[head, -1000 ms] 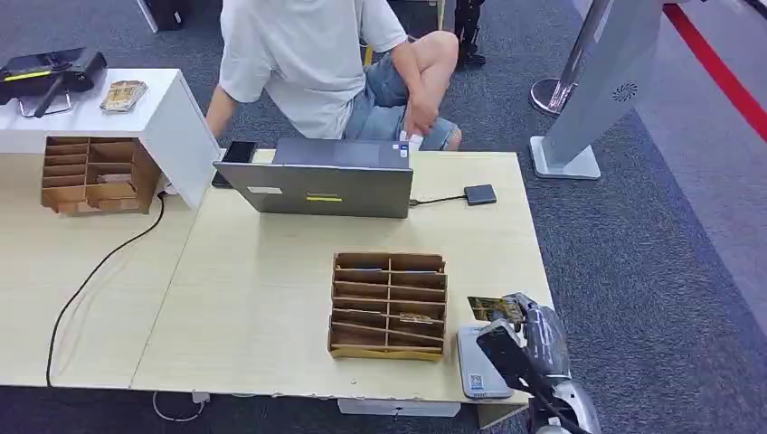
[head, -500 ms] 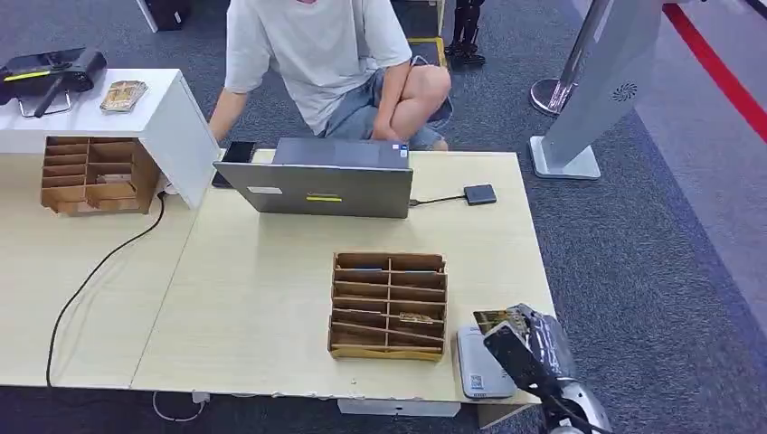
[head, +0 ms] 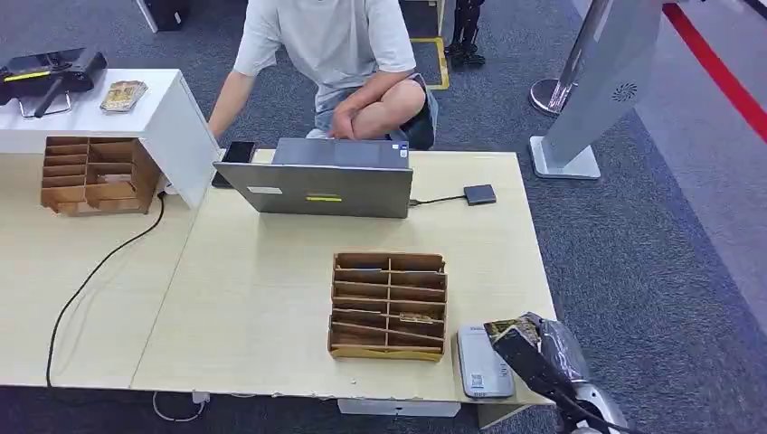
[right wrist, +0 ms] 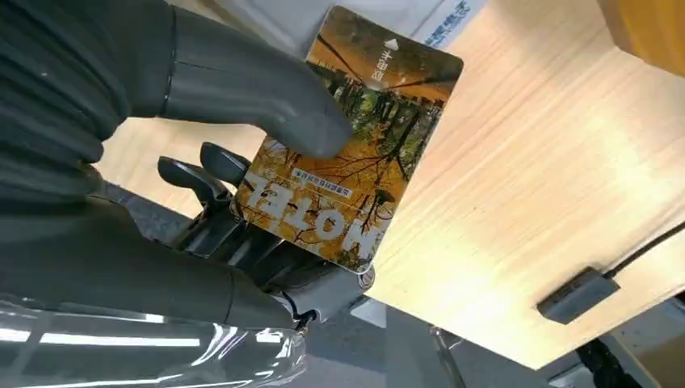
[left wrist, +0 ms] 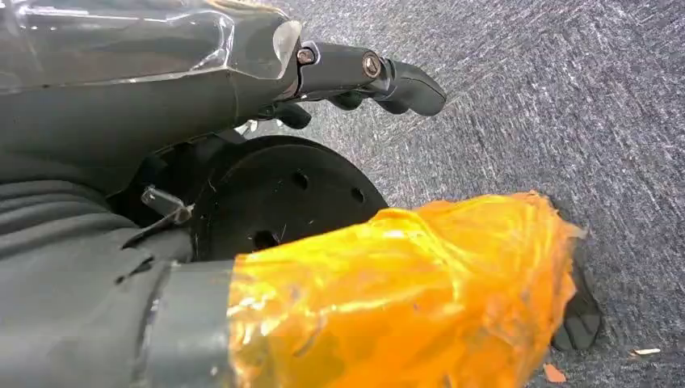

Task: Pass the card to the sensor for recognition and then transmit it.

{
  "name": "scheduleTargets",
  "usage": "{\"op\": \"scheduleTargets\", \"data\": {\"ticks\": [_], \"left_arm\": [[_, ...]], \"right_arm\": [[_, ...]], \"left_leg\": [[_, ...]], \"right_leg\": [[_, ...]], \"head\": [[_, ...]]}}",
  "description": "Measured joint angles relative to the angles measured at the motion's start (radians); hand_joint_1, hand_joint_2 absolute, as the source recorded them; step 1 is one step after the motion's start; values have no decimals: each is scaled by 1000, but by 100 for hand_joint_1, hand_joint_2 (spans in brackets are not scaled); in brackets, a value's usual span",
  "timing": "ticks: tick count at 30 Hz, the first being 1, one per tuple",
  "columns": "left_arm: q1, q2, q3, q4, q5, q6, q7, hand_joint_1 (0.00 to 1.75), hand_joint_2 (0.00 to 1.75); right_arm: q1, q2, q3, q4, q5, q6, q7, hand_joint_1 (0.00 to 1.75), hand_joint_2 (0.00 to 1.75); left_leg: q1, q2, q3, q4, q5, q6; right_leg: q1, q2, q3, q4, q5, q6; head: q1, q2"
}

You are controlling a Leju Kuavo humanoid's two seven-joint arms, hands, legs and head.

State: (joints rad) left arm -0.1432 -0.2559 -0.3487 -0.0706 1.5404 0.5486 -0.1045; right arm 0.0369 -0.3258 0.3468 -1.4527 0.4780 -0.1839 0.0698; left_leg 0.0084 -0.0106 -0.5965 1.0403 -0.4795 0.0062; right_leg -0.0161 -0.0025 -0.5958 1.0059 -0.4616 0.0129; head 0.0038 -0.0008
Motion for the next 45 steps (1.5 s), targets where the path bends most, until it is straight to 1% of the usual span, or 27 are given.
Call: {"op": "scheduleTargets", "data": {"ticks": [7, 16, 21, 29, 45], "left_arm": [[-1, 1, 0, 2, 0, 0, 6, 0, 0], [-2, 1, 0, 3, 0, 0, 10, 0, 0], [-4, 0, 0, 8, 0, 0, 13, 0, 0], [-5, 0, 0, 11, 0, 0, 19, 0, 0], [-10, 0, -1, 18, 0, 0, 23, 0, 0]], "right_arm": [[0, -26, 6, 0, -12, 12, 12, 175, 175], [-3, -39, 17, 5, -17, 21, 16, 175, 175], [-9, -43, 27, 10, -18, 40, 17, 175, 175], [-17, -54, 50, 10, -33, 70, 3, 175, 175], [-34, -84, 86, 10, -49, 107, -1, 175, 175]], "left_leg": [[0, 0, 0, 0, 0, 0], [0, 0, 0, 0, 0, 0], [0, 0, 1, 0, 0, 0], [0, 0, 1, 0, 0, 0], [0, 0, 1, 0, 0, 0]], "right_leg": [[0, 0, 0, 0, 0, 0], [0, 0, 0, 0, 0, 0], [0, 0, 1, 0, 0, 0], [0, 0, 1, 0, 0, 0], [0, 0, 1, 0, 0, 0]], "head": [[0, 0], [0, 0], [0, 0], [0, 0], [0, 0]]}}
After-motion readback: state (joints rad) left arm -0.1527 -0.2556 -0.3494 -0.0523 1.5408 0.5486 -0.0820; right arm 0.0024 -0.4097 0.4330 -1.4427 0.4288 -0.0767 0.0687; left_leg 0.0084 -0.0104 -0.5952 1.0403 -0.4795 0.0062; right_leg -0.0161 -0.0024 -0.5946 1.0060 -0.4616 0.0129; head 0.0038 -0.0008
